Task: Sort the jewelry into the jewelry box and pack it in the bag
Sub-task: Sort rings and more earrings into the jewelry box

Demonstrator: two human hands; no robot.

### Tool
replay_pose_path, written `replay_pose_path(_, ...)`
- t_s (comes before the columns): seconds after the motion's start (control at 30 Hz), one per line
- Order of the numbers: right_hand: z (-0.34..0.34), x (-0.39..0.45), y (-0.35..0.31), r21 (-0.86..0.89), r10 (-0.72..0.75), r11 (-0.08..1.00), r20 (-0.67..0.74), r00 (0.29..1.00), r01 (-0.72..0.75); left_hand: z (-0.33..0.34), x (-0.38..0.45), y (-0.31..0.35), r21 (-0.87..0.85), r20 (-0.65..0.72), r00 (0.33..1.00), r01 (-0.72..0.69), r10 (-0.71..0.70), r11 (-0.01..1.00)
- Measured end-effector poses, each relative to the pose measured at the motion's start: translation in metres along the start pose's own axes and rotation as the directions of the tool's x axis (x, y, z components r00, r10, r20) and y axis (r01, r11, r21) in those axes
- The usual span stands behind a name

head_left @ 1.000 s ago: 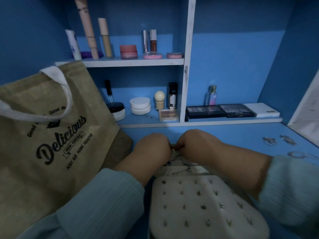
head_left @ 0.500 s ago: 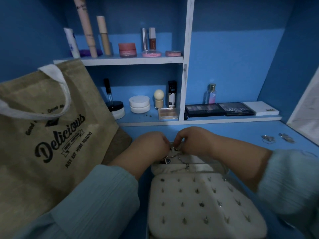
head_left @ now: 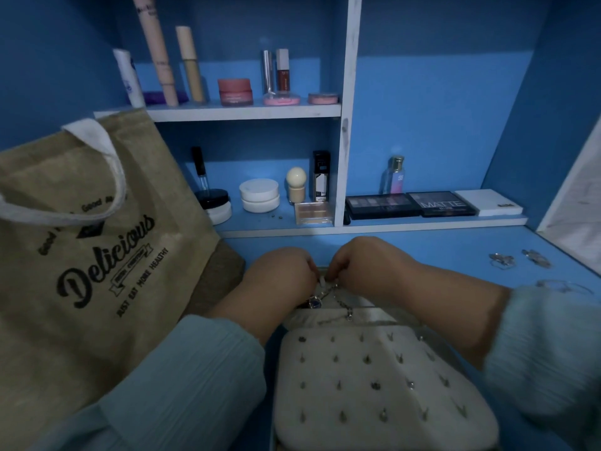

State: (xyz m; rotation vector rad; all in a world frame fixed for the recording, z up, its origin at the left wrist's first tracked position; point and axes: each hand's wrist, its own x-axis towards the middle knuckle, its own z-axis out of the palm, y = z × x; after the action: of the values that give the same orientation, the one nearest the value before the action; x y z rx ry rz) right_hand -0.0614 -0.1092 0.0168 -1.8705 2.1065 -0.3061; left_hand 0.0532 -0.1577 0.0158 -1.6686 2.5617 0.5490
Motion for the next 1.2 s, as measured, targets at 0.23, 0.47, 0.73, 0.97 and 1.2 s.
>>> replay_pose_path(0.23,-0.001,0.004,-0.002,0.031,0.017,0.999,0.043,0.999,-0.018,0.008,0.004,-0.006,0.011,-0.074,0.997,-0.014,0.014,1.000)
replay_pose_path(0.47,0.000,0.007,0.004,0.181,0.034,0.983,0.000,0.999,-0.033,0.010,0.004,-0.008,-0.009,-0.107,0.994,-0.024,0.022,1.000)
replay_pose_path(0.73,0.001,0.008,0.001,0.170,0.019,0.985,0.003,1.000,-0.019,0.009,0.002,-0.007,-0.013,-0.104,0.993,-0.060,0.058,0.998)
replay_pose_path(0.97,0.001,0.006,0.000,0.134,0.021,0.991,0.012,1.000,-0.023,0.009,0.006,-0.006,0.016,-0.065,0.996,-0.060,0.061,0.998)
replay_pose_path(1.2,-0.003,0.002,-0.007,0.012,0.008,1.000,0.089,0.996,-0.009,0.014,0.010,-0.009,0.046,-0.061,0.997,-0.038,0.041,0.998)
